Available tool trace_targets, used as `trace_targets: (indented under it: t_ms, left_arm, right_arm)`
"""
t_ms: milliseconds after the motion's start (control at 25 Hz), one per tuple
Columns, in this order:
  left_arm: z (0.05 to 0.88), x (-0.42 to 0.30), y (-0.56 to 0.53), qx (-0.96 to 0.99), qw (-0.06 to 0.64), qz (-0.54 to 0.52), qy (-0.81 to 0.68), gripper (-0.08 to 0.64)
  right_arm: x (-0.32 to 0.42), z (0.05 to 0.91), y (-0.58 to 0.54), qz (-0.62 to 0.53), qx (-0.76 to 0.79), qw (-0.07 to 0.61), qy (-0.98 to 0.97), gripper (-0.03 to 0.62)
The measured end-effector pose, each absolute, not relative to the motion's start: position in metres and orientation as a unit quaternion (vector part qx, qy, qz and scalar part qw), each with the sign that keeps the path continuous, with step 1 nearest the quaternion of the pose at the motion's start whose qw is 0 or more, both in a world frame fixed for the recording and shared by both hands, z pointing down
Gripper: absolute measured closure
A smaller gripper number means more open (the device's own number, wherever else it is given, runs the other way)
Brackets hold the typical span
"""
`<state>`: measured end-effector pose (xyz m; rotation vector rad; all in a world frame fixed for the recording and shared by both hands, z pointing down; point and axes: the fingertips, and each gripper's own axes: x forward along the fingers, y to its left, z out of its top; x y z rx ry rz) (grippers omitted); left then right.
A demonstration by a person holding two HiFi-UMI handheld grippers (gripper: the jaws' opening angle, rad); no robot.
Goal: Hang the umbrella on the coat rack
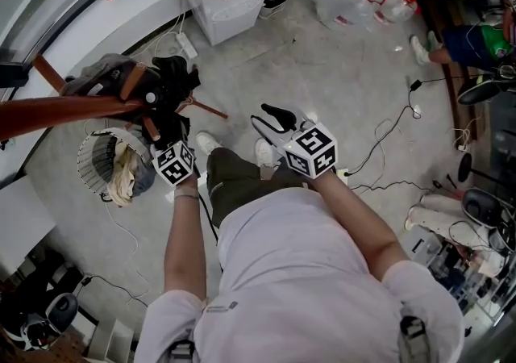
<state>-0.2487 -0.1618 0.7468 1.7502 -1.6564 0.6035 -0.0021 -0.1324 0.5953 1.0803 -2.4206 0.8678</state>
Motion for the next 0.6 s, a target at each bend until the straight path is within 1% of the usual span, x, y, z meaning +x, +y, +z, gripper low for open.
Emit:
trace_targets:
  t_ms: [520,600]
  left_arm:
    - [0.7531,-0.2431,-0.1612,0.666,0.338,0.228,-0.625,0.281]
    - [0.7547,-0.2389,-0.1593,0.668,0.342,0.227,-0.621,0.268]
  right_arm:
    - [-0.0027,0.5956,-0.1266,0.306,0.373,0.179,-0.857,0.448]
    - [-0.0026,0.5965,-0.1247,0.305,0.370,0.179,-0.859,0.448]
